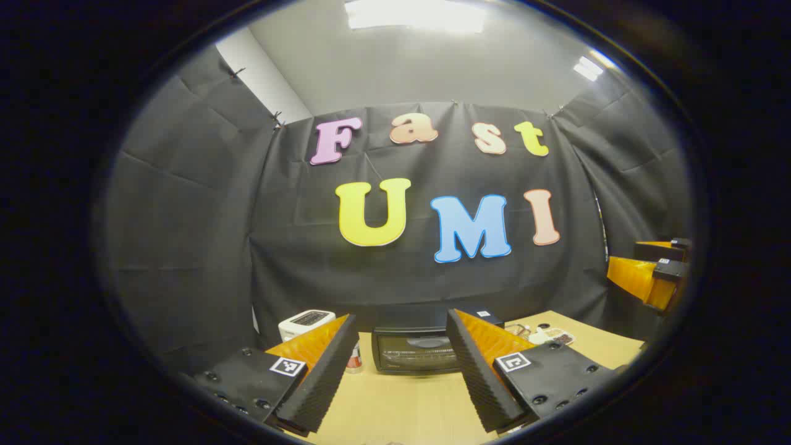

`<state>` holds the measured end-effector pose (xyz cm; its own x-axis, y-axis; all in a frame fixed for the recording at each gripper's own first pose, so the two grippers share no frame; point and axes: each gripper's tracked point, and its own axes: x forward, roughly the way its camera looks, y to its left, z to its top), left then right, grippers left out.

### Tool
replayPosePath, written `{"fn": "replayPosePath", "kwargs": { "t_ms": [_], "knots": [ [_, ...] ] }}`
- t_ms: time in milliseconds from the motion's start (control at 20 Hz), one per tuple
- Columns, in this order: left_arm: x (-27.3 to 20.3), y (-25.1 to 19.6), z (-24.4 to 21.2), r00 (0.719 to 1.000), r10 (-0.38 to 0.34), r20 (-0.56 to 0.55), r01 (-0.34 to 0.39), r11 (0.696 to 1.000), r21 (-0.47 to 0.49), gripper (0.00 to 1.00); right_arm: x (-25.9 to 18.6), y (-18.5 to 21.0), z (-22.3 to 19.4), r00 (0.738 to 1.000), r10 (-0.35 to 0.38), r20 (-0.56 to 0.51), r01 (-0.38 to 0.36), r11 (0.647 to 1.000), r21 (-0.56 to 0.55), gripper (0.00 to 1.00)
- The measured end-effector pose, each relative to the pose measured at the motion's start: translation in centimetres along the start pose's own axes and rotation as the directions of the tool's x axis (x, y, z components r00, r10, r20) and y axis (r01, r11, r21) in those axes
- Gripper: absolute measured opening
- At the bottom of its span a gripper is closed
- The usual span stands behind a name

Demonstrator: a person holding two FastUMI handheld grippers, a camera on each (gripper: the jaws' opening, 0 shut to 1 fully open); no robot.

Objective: Open the electric oven with the left hand, put the food in, and close the electric oven.

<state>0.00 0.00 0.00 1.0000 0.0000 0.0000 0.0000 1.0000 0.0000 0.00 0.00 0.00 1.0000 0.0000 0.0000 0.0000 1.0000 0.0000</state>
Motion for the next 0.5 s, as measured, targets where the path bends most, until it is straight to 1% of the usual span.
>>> {"fn": "replayPosePath", "kwargs": {
  "t_ms": [150,300,500],
  "knots": [
    [0.07,-0.24,0.06,1.000,-0.004,-0.002,0.004,1.000,0.003,0.91,0.09,-0.06,-0.11,1.000,0.004,-0.003,-0.004,1.000,0.008,0.96],
    [-0.07,-0.41,0.47,1.000,-0.005,0.007,0.005,1.000,0.006,1.00,0.01,-0.42,-0.44,1.000,0.000,-0.013,0.000,1.000,0.009,0.96],
    [-0.22,-0.97,0.56,1.000,-0.006,0.012,0.006,1.000,0.007,0.97,-0.23,-0.92,-0.38,1.000,-0.004,-0.011,0.004,1.000,0.010,0.96]
  ]
}}
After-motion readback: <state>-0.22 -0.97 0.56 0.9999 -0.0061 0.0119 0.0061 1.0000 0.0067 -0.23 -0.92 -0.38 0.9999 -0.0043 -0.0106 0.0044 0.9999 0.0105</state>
